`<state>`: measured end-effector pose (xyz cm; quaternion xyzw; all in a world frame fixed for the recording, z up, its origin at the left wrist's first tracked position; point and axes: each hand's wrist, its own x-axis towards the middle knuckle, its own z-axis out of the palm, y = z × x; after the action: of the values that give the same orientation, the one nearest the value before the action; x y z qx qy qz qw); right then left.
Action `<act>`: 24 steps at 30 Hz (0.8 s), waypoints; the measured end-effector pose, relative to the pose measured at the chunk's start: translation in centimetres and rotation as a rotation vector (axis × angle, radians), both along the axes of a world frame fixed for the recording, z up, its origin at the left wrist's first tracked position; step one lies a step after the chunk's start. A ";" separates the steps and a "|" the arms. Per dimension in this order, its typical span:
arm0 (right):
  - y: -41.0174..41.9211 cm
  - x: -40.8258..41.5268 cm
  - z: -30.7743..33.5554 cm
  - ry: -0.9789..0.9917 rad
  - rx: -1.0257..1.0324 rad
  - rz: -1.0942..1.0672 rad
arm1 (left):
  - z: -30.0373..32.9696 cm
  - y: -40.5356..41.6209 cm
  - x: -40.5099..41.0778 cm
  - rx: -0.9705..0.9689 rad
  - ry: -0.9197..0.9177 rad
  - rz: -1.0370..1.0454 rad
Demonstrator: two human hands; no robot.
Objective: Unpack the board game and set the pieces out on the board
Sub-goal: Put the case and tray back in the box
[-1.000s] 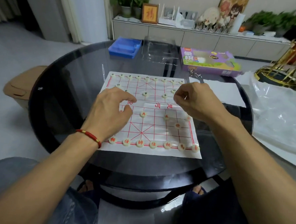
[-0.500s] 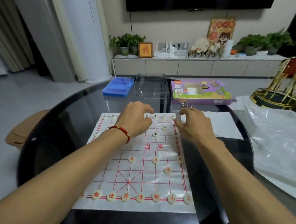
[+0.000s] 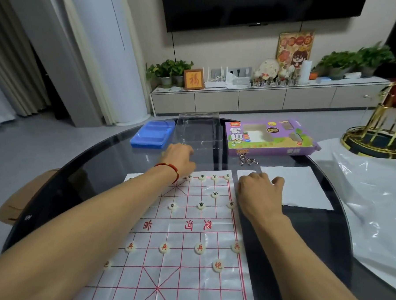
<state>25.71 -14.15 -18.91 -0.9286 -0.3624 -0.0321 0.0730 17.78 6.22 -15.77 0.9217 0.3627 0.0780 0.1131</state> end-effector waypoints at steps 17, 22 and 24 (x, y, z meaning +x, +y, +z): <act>2.1 2.1 0.6 0.156 0.028 -0.285 | 0.1 6.4 -2.4 -0.230 0.373 -0.105; 1.9 1.7 0.4 0.025 0.042 -0.239 | 0.0 6.6 -2.3 -0.235 0.435 -0.120; 1.5 1.5 0.0 -0.029 0.083 -0.223 | -0.5 7.3 -2.2 -0.236 0.444 -0.108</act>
<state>27.19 -12.70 -18.93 -0.9587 -0.2564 -0.0683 0.1024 15.56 13.47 -16.31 0.9148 0.3354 -0.1753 0.1413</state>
